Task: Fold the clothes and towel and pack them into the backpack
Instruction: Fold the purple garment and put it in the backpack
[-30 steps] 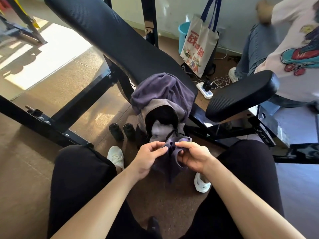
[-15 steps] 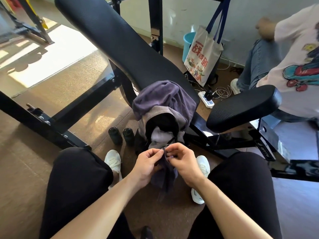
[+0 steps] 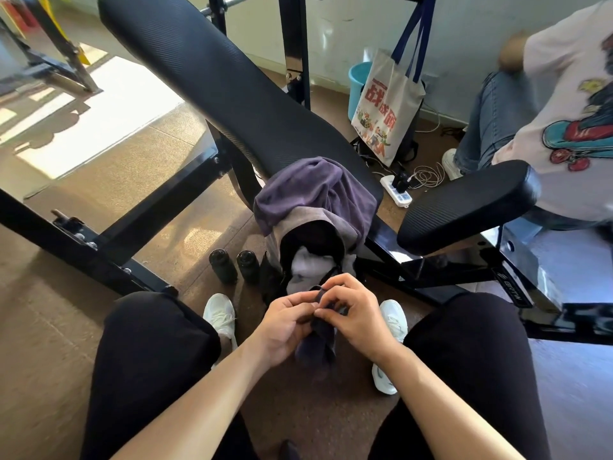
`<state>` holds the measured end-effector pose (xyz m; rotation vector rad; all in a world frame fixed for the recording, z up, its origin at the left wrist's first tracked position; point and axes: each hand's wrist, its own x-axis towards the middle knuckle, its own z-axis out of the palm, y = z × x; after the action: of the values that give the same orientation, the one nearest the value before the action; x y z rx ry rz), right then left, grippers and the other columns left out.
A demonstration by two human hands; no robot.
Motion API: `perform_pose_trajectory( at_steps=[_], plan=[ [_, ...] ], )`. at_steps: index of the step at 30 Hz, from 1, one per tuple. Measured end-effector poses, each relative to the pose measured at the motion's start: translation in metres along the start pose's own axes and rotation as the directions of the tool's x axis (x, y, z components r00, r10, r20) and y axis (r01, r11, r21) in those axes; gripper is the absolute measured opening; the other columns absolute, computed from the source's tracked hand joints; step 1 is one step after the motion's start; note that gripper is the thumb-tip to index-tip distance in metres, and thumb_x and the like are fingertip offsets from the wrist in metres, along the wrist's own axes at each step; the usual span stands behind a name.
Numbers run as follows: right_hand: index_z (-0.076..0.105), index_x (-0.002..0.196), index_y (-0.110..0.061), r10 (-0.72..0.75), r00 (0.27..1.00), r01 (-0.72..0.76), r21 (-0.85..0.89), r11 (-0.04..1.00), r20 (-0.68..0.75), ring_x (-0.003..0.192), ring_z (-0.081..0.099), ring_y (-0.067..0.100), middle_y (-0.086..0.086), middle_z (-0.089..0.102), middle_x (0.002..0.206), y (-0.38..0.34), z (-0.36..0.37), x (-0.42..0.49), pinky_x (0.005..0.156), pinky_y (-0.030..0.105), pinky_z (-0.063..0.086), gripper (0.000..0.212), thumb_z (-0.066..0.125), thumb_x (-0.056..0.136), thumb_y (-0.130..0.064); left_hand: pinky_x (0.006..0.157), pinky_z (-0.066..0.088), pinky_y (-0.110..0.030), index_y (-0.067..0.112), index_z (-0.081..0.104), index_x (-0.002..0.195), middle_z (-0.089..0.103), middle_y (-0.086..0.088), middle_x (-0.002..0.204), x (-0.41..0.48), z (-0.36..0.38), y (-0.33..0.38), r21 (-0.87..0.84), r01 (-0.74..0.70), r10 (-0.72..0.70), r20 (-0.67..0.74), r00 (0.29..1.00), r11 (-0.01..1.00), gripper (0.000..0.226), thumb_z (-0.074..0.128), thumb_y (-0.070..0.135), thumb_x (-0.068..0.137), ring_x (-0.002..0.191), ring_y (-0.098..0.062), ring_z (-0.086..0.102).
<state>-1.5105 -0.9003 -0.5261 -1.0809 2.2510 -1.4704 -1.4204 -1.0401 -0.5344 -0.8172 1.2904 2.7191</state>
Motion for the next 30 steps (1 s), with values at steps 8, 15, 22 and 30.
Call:
perform_pose_trajectory(
  at_steps=[8,15,22,30],
  plan=[
    [0.073,0.092,-0.016,-0.023,0.992,0.028,-0.037,0.999,0.121,0.095,0.066,0.01,-0.007,0.061,0.111,0.005,-0.011,0.0,0.08,0.027,0.057,0.02,0.08,0.08,-0.002,0.068,0.059,-0.024,0.004,0.075,0.108,0.076,-0.016,0.101,0.0,-0.004,0.003,0.01,0.002,-0.001,-0.027,1.0,1.0,0.026,0.057,-0.009,0.095,0.085,-0.02,0.075],
    [0.064,0.084,-0.017,0.041,0.998,-0.041,-0.015,0.999,0.054,0.075,0.059,0.014,-0.007,0.063,0.096,0.004,-0.01,0.0,0.068,0.023,0.048,0.019,0.076,0.083,-0.002,0.07,0.058,-0.024,0.009,0.078,0.1,0.078,-0.015,0.098,0.001,-0.006,0.005,0.126,-0.086,0.096,-0.079,0.992,0.988,0.025,0.067,-0.009,0.088,0.083,-0.019,0.075],
    [0.063,0.085,-0.023,0.163,0.985,-0.164,0.019,0.986,0.053,0.061,0.049,0.005,0.006,0.064,0.071,0.005,-0.013,0.0,0.06,0.023,0.045,0.019,0.078,0.086,-0.011,0.076,0.058,-0.025,0.003,0.075,0.106,0.078,-0.017,0.099,0.001,-0.011,0.01,0.267,-0.149,0.165,-0.039,0.986,0.952,0.023,0.07,-0.008,0.087,0.088,-0.02,0.074],
    [0.071,0.118,-0.025,0.146,0.976,-0.148,-0.001,0.989,0.161,0.075,0.064,0.013,-0.005,0.069,0.086,0.003,-0.012,0.0,0.073,0.029,0.054,0.028,0.074,0.091,-0.017,0.066,0.056,-0.023,0.009,0.069,0.092,0.075,-0.007,0.079,-0.001,-0.01,0.015,0.39,-0.243,0.262,0.006,0.965,0.888,0.019,0.075,-0.007,0.084,0.073,-0.014,0.07]
  ],
)
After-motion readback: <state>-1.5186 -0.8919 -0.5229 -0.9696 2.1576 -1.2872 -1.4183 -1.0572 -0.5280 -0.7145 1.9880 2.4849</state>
